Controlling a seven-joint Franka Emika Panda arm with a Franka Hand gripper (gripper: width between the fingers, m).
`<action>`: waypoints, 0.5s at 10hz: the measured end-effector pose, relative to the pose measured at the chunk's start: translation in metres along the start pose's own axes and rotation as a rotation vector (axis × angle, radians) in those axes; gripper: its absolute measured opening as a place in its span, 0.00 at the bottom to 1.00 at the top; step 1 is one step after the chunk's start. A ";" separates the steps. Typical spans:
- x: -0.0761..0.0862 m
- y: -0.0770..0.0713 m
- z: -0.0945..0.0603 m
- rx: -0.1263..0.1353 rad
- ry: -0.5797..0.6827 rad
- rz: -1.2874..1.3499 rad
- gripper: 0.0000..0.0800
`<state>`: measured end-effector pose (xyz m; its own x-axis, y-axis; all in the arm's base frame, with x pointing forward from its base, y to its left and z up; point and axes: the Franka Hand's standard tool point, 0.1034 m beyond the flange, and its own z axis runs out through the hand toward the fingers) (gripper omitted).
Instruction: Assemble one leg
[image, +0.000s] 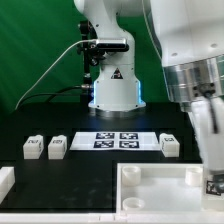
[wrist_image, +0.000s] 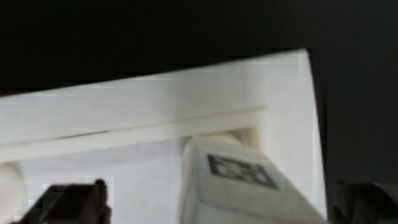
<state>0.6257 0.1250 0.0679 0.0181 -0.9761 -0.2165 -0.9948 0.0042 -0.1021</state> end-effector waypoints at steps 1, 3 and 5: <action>0.001 0.000 0.000 -0.006 -0.004 -0.135 0.80; 0.002 0.000 0.000 -0.007 -0.001 -0.288 0.81; 0.011 0.002 -0.002 -0.068 0.012 -0.605 0.81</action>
Offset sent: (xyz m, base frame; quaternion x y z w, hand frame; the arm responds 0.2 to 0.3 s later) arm 0.0000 0.0000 0.0000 0.0000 0.0000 -0.1790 0.9838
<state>0.6238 0.1140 0.0670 0.5812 -0.8035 -0.1287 -0.8128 -0.5653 -0.1410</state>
